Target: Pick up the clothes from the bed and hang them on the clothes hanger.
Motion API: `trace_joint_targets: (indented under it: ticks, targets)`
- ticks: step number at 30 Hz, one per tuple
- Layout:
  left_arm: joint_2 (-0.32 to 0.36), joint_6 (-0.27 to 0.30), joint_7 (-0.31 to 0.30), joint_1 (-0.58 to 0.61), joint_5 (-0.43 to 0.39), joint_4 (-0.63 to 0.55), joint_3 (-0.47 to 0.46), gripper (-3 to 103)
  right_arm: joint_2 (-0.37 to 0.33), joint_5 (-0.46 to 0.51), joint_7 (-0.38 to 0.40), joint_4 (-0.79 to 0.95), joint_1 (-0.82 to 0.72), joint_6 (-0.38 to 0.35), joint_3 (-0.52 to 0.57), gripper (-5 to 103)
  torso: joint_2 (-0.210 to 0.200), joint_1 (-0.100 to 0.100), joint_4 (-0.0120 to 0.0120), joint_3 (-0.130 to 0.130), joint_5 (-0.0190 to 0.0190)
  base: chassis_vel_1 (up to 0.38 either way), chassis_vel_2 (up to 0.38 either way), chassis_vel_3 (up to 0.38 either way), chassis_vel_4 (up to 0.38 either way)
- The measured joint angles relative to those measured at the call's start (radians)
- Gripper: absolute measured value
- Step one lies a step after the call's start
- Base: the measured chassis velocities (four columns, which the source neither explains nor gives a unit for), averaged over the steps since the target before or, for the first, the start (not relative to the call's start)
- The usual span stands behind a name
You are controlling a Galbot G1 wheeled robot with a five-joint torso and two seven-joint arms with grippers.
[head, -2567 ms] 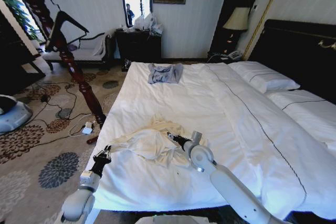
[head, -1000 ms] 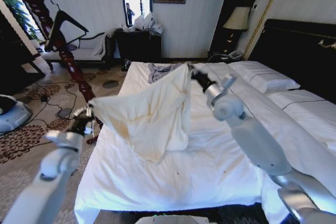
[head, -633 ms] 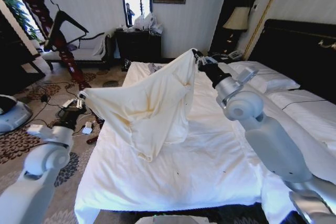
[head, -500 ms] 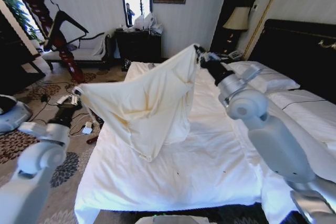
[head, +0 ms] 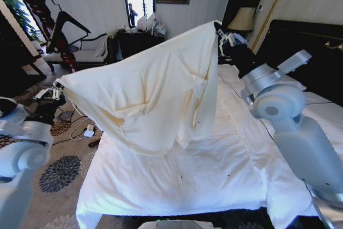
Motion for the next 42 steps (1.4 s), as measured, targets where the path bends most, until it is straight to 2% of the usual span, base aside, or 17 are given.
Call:
trace_joint_targets:
  ticks: [12,18,26,28,30,31,32,36,42]
  targets:
    - [-0.062,-0.036,0.001,0.024,0.054,0.112,0.011,1,0.041,-0.011,-0.001,-0.005,-0.024,0.016,-0.011,0,0.000,0.000,0.0002,0.000,0.0000,0.000,0.000,0.000,0.000]
    - [-0.092,-0.043,0.001,0.049,0.065,0.097,0.021,1,0.047,0.001,-0.012,0.015,-0.032,0.034,-0.008,0,0.000,0.000,0.0003,0.000,0.0000,0.000,0.000,0.000,0.000]
    - [-0.097,-0.043,-0.001,0.054,0.070,0.073,0.035,1,0.028,-0.017,0.005,0.038,-0.070,0.027,-0.006,0,0.000,0.000,0.0000,0.000,0.0001,0.000,0.000,0.000,0.000]
    - [-0.109,-0.044,0.000,0.066,0.098,0.066,0.061,1,0.021,-0.086,0.041,0.030,-0.107,-0.008,-0.046,0,0.000,0.000,0.0000,0.000,0.0001,0.000,0.000,0.000,0.000]
    - [-0.116,-0.046,0.000,0.068,0.112,0.065,0.072,1,0.022,-0.105,0.055,0.022,-0.118,-0.019,-0.062,0,0.000,0.000,0.0000,0.000,0.0000,0.000,0.000,0.000,0.000]
    - [-0.130,-0.048,-0.001,0.071,0.137,0.065,0.092,1,0.030,-0.135,0.089,0.003,-0.139,-0.040,-0.102,0,0.000,0.000,0.0000,0.000,0.0001,0.000,0.000,0.000,0.000]
    - [-0.152,-0.052,0.000,0.072,0.171,0.068,0.121,1,0.049,-0.149,0.141,-0.026,-0.160,-0.069,-0.157,0,0.000,0.000,0.0000,0.000,0.0003,0.000,0.000,0.000,0.000]
    - [-0.189,-0.058,0.000,0.073,0.233,0.085,0.163,1,0.095,-0.161,0.203,-0.101,-0.174,-0.102,-0.254,0,0.000,0.000,0.0000,0.000,0.0001,0.000,0.000,0.000,0.000]
    - [-0.231,-0.059,-0.010,0.090,0.325,0.140,0.179,1,0.171,-0.224,0.217,-0.248,-0.142,-0.105,-0.385,0,0.000,0.000,0.0003,0.000,0.0000,0.000,0.000,0.000,0.000]
